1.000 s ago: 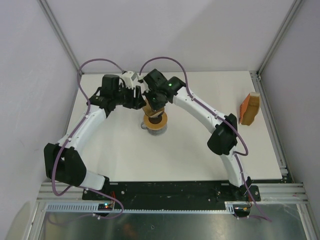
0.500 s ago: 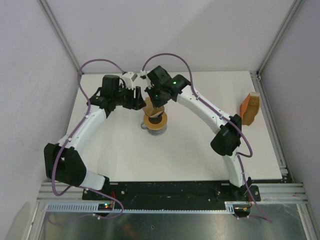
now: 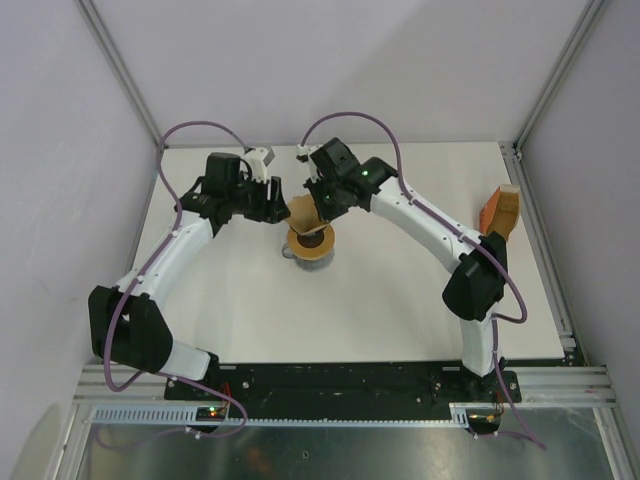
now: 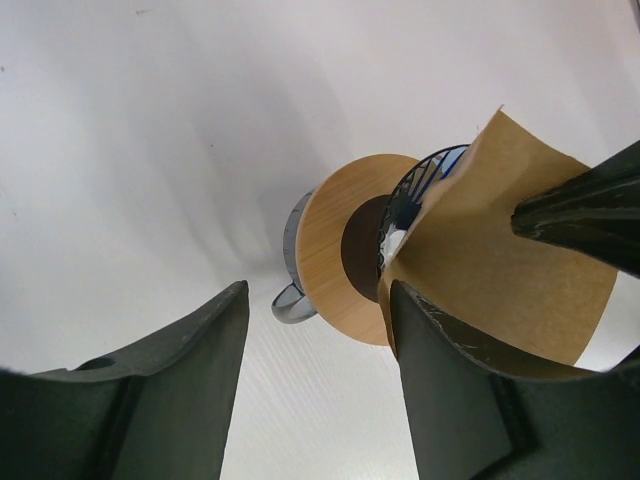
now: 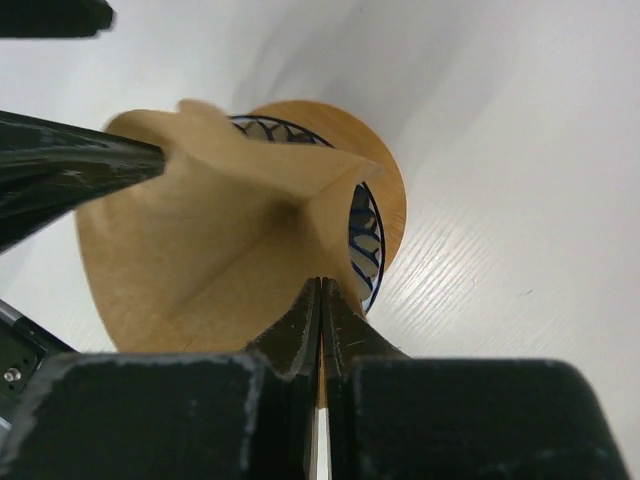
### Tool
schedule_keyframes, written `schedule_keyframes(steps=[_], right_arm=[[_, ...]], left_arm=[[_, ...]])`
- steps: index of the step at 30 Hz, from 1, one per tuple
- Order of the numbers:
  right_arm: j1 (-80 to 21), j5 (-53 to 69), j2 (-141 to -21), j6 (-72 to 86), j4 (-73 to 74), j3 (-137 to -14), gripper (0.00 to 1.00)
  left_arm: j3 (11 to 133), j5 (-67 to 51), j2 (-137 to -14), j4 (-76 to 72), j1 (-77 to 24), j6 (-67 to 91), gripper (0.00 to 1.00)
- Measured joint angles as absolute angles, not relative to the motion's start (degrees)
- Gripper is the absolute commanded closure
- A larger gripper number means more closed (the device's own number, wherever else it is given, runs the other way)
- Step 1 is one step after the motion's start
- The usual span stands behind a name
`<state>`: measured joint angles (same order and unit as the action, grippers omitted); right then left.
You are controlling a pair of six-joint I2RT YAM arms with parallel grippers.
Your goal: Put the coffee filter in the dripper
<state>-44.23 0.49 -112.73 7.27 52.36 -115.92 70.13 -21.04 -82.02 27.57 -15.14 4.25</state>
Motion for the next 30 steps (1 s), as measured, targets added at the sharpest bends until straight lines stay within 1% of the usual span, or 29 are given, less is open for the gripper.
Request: schedule_keyframes(steps=[5,14,24,30], right_arm=[[-44.03,1.15,-112.73,7.84,50.39,-111.79,1.0],[-43.27,2.33,-112.73,8.03,48.93,-111.39,1.0],[-43.55,2.48,-112.73,7.66,49.87,-119.74,1.0],[-43.55,2.46,-112.73,7.38,49.93,-121.64,1.0]], left_arm=[[69.73,-21.12,-82.02,27.53,-15.16,4.08,0.37],[69.73,-20.91,-82.02,27.53,-15.2,4.05,0.36],[71.35,-20.56,-82.02,27.73,-15.2,3.95,0.3],[72.93,-20.58,-82.0,27.64,-15.2,3.9,0.28]])
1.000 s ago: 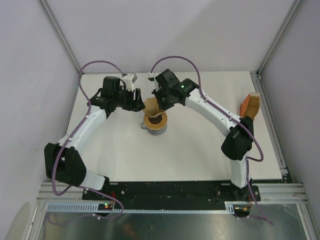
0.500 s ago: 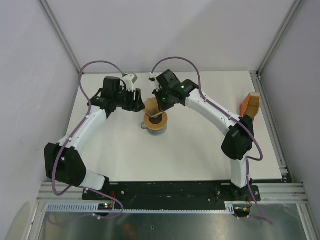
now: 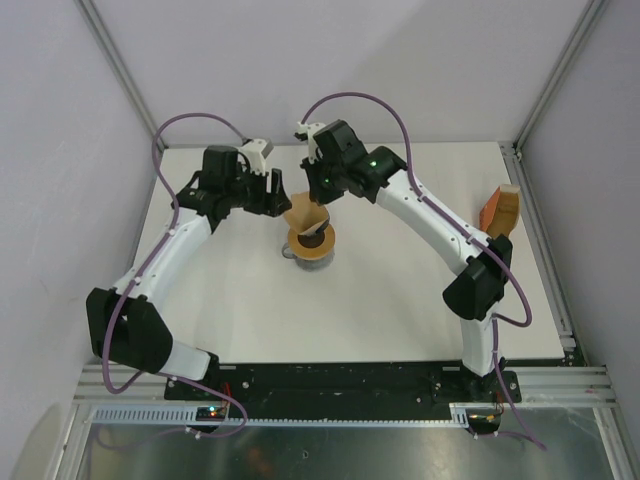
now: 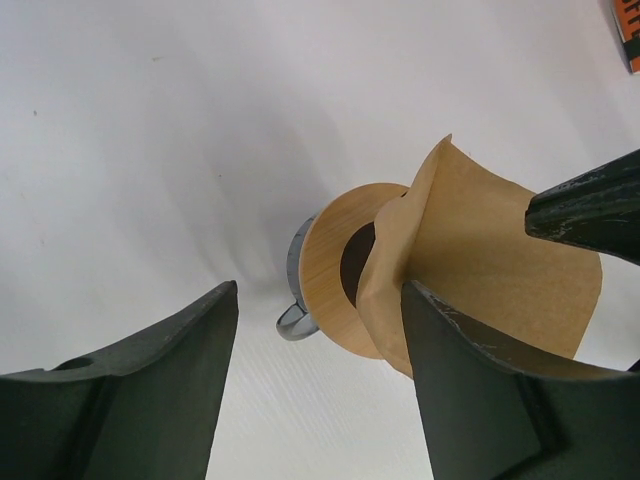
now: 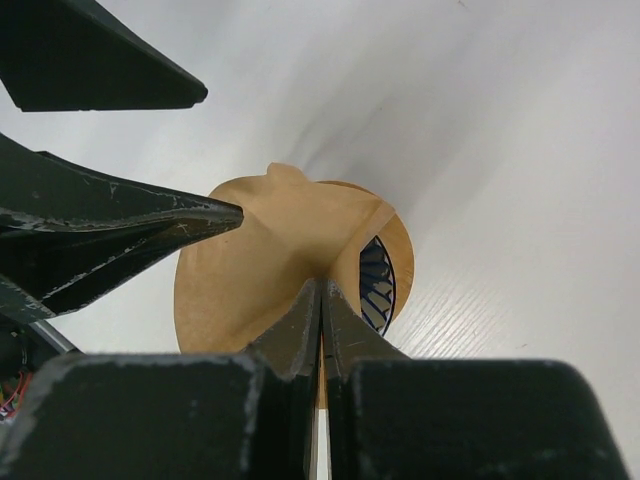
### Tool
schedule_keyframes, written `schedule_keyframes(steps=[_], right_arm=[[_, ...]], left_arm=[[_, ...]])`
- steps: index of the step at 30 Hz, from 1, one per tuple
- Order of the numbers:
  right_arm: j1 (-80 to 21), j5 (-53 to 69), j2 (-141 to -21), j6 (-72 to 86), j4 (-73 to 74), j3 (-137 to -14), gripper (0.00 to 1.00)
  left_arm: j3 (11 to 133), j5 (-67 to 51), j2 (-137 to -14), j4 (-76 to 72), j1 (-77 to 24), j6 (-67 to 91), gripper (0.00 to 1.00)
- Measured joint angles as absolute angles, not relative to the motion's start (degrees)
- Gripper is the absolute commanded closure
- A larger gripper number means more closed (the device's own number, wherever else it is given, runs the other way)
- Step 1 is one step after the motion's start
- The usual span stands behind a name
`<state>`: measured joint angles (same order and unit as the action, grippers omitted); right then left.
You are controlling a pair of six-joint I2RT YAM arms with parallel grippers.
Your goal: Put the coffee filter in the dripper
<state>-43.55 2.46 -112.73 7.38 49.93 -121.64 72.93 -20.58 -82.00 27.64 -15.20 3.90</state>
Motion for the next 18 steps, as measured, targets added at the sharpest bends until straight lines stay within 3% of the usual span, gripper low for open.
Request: schedule_keyframes(steps=[10,14,18], right_arm=[[-42.7,2.44,-111.39,7.25,50.3,-119.72,0.97],[-41.21,2.13,-107.7,7.46,49.43,-115.68,0.67],[-38.41,1.15,-100.55,7.6,45.08,-107.61,0.25]], left_arm=[[73.63,-19.18,-81.56,27.66,-15.0,2.87,0.26],[73.63,-18.13,-81.08,27.66,-14.37,2.42,0.22],[73.67,-16.62,-80.66,27.64,-12.91,1.85,0.11]])
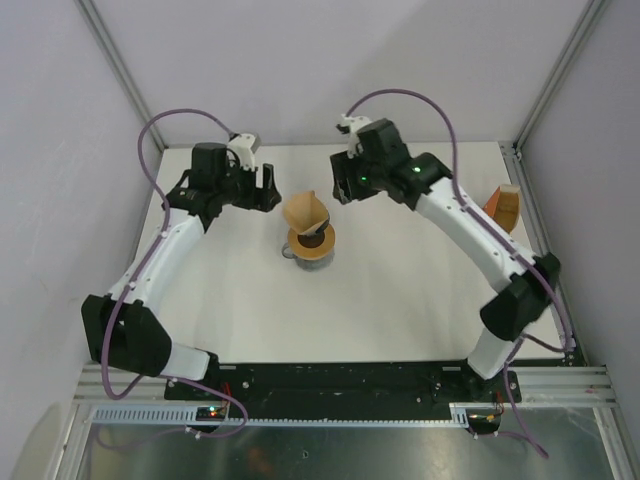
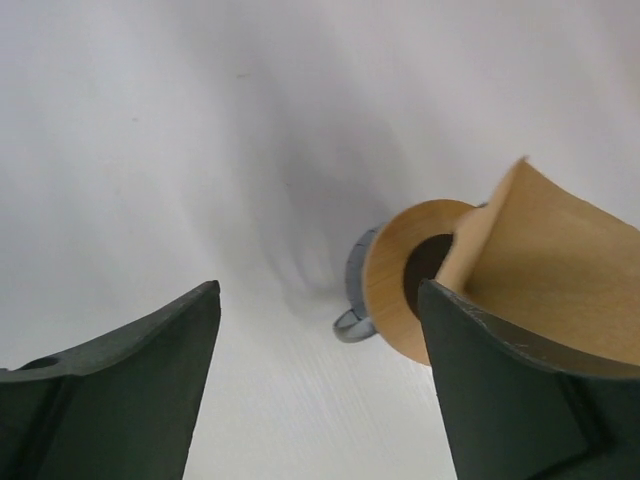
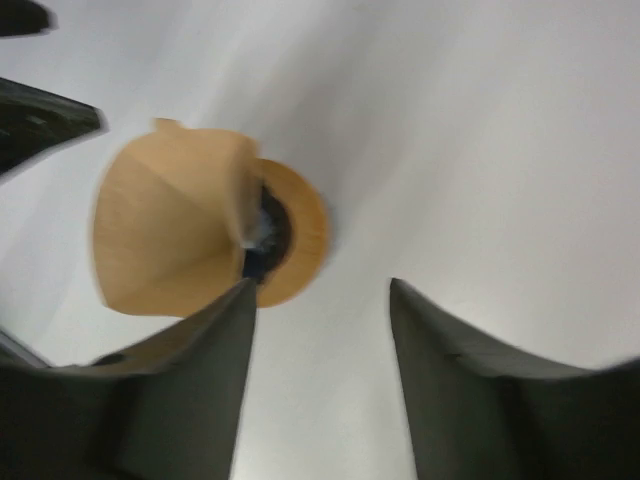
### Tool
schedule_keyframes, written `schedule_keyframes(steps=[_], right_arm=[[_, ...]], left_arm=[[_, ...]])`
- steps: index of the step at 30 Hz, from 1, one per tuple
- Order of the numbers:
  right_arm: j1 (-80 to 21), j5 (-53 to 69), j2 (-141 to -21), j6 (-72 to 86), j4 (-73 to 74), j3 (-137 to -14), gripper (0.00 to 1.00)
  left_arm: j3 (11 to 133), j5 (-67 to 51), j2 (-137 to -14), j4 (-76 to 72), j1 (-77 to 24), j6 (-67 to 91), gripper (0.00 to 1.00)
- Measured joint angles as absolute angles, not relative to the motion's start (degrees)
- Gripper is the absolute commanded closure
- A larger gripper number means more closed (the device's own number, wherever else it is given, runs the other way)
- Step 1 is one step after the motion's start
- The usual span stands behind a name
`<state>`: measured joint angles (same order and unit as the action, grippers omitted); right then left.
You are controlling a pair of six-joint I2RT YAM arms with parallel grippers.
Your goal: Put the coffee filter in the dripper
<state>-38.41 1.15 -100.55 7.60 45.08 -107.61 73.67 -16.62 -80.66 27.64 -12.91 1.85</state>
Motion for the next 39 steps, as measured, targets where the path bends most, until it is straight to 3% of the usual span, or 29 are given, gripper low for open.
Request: schedule_keyframes(steps=[1,2,5,10,14,27,39], right_arm=[[-37.39,0.86,-98.78,8.12,44.27,-105.6,0.13],[-35.83,0.86,-96.14,8.27,42.0,-102.3,0.07],[-28.34,1.65,-87.68,9.98,34.92,-90.85,0.01],[-11.92,2.31,-76.79,13.37,26.17,-74.87,0.01],[-6.22,0.8,-73.32,13.06,21.3,-67.85,0.01],[-2.04,-2.66,-65.47,6.72,-1.85,-43.09,0.01],[-1.67,-2.57,-64.16,3.88,-13.34,-36.6,0.01]], left_arm=[[73.67,-16.25,-80.58,27.62,-12.38,1.54,0.07],[73.67,-15.64,-80.47,27.51,-11.73,1.45,0.04],[72.84,-14.09,-79.61,25.58,-9.1,1.26,0.01],[65.17,-10.76,-74.72,16.21,-4.05,1.34,0.0],[56.29,-8.51,-71.07,6.33,-0.43,1.5,0.0],[35.11,-3.31,-69.34,-17.58,2.81,1.39,0.0],[24.84,-6.61,-68.84,-30.3,2.81,2.52,0.0]])
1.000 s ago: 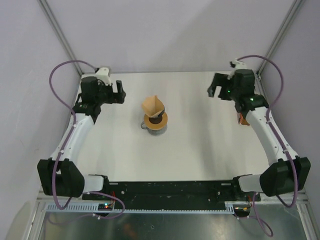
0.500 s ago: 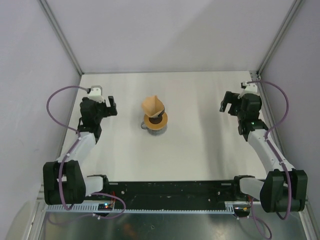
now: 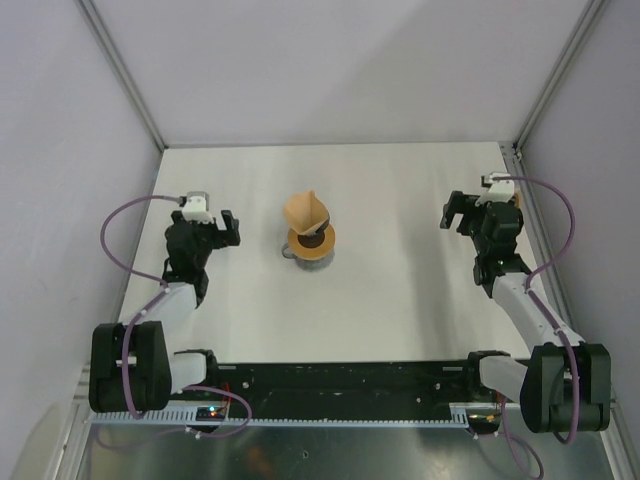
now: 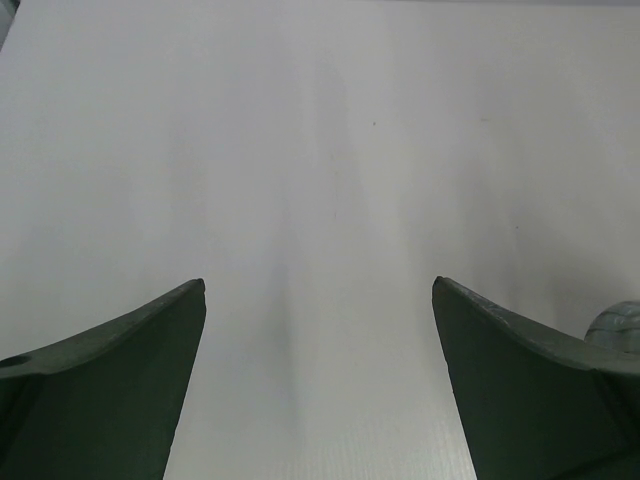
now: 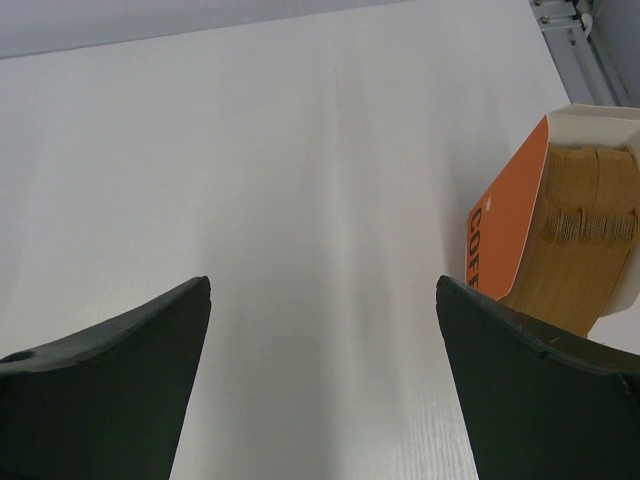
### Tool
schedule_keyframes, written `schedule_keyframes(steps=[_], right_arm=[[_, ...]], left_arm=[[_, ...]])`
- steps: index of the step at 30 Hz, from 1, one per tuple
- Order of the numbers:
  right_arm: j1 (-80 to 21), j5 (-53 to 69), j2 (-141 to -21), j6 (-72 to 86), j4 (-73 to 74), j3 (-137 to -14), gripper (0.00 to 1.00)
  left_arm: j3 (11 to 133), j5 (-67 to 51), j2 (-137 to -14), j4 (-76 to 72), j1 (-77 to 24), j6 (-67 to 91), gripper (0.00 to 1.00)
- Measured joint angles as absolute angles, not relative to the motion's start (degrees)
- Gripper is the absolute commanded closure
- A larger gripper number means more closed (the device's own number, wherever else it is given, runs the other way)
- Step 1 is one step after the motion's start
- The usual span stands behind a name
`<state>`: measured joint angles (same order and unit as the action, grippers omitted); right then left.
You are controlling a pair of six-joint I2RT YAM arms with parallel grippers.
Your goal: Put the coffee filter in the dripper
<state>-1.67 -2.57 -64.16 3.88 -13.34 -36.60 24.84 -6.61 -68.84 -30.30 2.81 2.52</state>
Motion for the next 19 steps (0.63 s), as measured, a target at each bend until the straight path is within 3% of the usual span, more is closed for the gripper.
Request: schedule_keyframes(steps=[19], right_arm=[[-1.02,-2.09,-62.46,3.77,-17.96,-34.09,0.01]], left_arm=[[24.32,-6.35,-69.01,-34.68,2.81,5.13,0.0]])
